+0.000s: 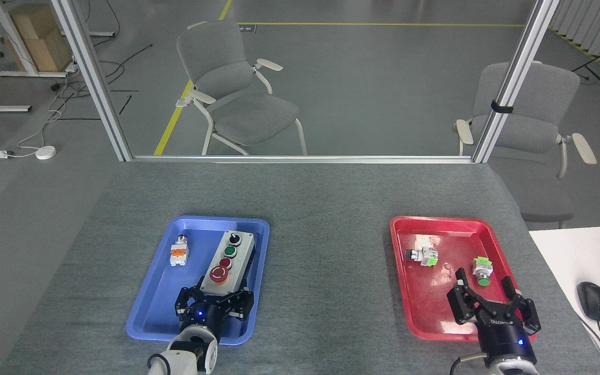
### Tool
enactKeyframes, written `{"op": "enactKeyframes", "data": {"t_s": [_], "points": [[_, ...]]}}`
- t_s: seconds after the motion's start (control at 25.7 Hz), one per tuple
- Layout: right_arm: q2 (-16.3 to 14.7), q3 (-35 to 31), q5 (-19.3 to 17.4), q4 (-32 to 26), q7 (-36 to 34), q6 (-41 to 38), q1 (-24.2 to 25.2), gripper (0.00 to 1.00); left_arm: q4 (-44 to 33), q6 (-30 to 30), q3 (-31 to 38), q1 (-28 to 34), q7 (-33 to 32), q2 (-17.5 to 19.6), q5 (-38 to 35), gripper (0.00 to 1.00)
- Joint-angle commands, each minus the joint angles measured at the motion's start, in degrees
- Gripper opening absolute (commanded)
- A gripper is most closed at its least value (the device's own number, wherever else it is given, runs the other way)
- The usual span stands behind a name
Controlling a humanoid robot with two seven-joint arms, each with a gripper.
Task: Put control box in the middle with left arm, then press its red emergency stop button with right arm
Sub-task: 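Lift the control box with the left gripper and carry it off the tray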
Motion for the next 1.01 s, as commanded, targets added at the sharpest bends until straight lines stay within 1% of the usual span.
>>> {"op": "enactKeyframes", "data": {"t_s": [0.0,0.16,0.19,0.31,0.35,0.39,0.43,0.51,0.54,0.62,0.7,0.74,0.82,0.89,0.97], "points": [[-0.11,0.01,-0.04,0.2,-0.07,-0.02,-0.16,0.99,1.47,0.06,0.0,-1.55,0.02,-0.01,1.13,0.99],[-0.11,0.01,-0.04,0.38,-0.16,-0.11,0.02,0.99,2.53,0.24,0.0,-1.91,0.02,-0.01,1.13,0.98],[-0.11,0.01,-0.04,0.38,-0.16,-0.02,0.02,0.99,2.71,0.15,0.0,-1.91,0.2,-0.01,1.13,0.93],[-0.11,0.01,-0.13,0.38,-0.16,-0.02,0.1,0.99,2.71,-0.11,-0.09,-1.91,0.37,0.35,0.95,0.72],[-0.11,0.01,-0.13,0.38,-0.16,-0.02,0.19,0.99,2.71,-0.2,0.0,-1.91,0.46,0.52,0.95,0.63],[-0.11,0.01,-0.13,0.38,-0.33,-0.11,0.19,0.99,2.62,-0.73,0.0,-1.91,0.46,0.7,0.95,0.51],[-0.11,0.01,-0.13,0.38,-0.33,-0.11,0.19,0.99,2.53,-1.43,0.0,-1.91,0.46,0.79,0.95,0.38],[-0.2,0.01,-0.13,0.38,-0.42,-0.02,0.28,0.99,2.18,-2.48,0.0,-1.91,0.46,1.05,1.13,0.09],[-0.29,0.01,-0.13,0.38,-0.51,-0.11,0.37,0.99,2.0,-2.66,0.0,-1.91,0.55,1.05,1.13,0.0],[-1.08,0.01,-0.13,0.38,-0.51,-0.11,0.54,0.99,0.33,-2.66,0.35,-1.91,0.72,1.05,1.22,0.0],[-1.16,0.01,-0.22,0.38,-0.59,-0.11,0.54,0.99,-3.71,-2.75,0.44,-1.64,0.72,1.14,2.01,0.0],[-1.25,0.01,-0.22,0.38,-0.59,-0.11,0.46,0.99,-6.52,-3.1,0.61,-1.2,0.55,1.66,3.06,0.0],[-1.25,0.01,-0.13,0.38,-0.59,-0.11,0.28,0.99,-13.03,-3.89,0.52,-0.24,0.02,3.95,6.23,0.0],[-1.25,-0.08,-0.13,0.38,-0.51,-0.11,0.19,0.99,-18.91,-4.59,0.26,2.93,-0.15,4.74,8.86,0.0],[-1.25,-0.08,-0.22,0.38,-0.51,-0.11,0.19,0.99,-22.69,-5.21,-0.79,6.44,-0.24,4.21,8.69,0.0]]}}
